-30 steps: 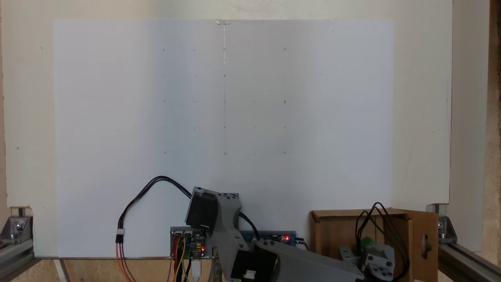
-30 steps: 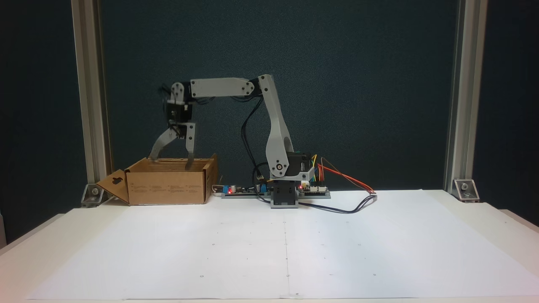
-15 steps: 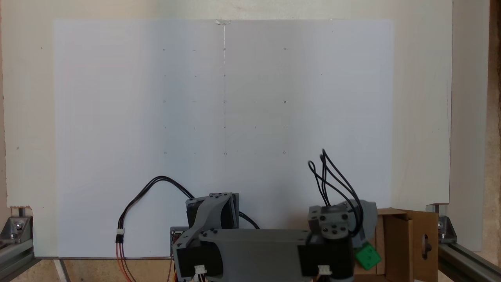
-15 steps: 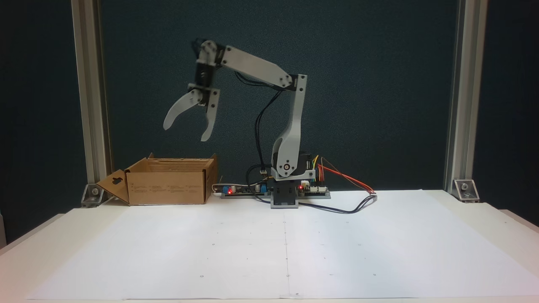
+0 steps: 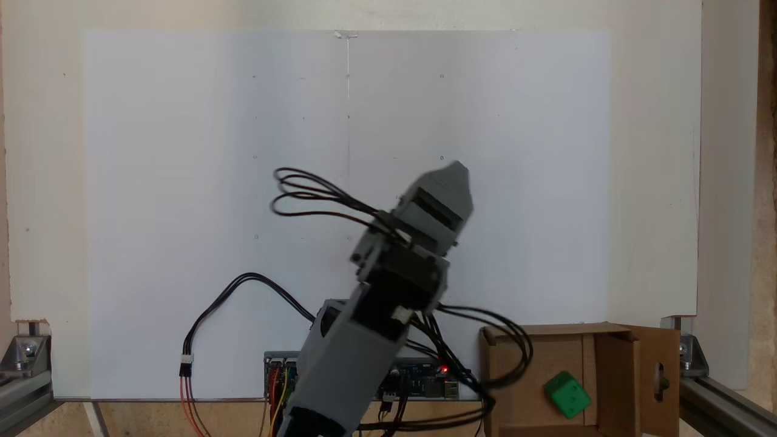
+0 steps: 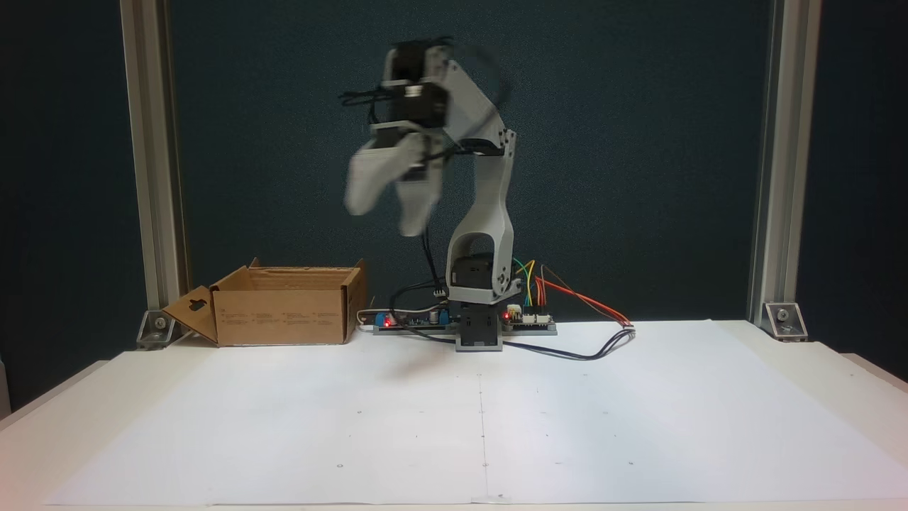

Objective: Grasp a green dice and put it in the bin.

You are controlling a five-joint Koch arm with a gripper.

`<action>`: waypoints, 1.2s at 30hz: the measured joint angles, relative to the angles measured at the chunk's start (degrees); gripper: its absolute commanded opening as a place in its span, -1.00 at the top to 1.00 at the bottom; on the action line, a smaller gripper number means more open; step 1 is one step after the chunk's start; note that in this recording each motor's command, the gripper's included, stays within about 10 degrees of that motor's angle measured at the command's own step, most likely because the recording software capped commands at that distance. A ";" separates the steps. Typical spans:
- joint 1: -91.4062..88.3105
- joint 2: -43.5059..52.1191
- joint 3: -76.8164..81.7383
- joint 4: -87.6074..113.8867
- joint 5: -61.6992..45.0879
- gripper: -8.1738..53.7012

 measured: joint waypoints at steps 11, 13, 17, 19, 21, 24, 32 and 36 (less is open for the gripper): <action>-23.29 3.87 5.01 -22.32 0.09 -0.68; -24.35 6.94 13.27 -27.95 0.09 -0.68; -26.28 15.82 27.51 -38.14 0.09 -0.67; -26.63 20.13 31.99 -43.24 0.09 -0.68; -26.63 23.82 37.09 -48.52 0.09 -0.68; -26.63 26.10 43.59 -56.16 0.09 -0.68; -24.35 26.10 52.56 -72.86 0.09 -0.72; -21.88 26.10 54.84 -82.53 0.09 -0.72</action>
